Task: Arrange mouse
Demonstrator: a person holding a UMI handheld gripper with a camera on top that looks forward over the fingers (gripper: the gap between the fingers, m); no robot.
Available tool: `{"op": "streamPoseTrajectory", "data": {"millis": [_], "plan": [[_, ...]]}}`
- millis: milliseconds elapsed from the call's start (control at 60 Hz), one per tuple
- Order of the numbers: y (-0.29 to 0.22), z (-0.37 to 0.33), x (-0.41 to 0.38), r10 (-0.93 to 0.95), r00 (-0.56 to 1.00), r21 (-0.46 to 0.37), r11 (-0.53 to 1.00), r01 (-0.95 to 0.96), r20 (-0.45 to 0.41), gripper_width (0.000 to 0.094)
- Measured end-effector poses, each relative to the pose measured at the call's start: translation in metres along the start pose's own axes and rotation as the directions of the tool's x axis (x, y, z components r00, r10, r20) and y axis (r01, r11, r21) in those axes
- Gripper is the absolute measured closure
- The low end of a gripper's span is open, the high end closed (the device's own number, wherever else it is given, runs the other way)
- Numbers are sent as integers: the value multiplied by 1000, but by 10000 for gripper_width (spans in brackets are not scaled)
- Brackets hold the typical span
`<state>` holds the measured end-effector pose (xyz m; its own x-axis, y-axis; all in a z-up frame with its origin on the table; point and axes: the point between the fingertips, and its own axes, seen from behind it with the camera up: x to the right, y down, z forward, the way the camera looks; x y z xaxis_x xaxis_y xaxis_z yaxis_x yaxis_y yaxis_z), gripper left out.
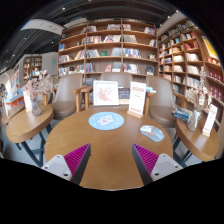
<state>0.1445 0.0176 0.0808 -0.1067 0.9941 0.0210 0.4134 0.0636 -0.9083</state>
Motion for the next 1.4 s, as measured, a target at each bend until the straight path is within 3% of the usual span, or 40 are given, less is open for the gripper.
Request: {"op": "streamPoseTrajectory", "data": {"millis": [133,350,483,667,933,1233,1400], "plan": [[4,-1,30,18,997,-13,1000,-19,-70,79],[8,14,143,7,985,-13,1000,-9,-171,81],[11,23,180,18,980,-13,1000,-21,-196,81],[16,50,213,13,979,-35,999,-21,-202,81],[21,108,210,1,990,-74,997,-12,-143,83],[26,163,219,17,985,-183,982,-48,-171,88],[21,188,219,44,985,-202,976,-78,-168,85]]}}
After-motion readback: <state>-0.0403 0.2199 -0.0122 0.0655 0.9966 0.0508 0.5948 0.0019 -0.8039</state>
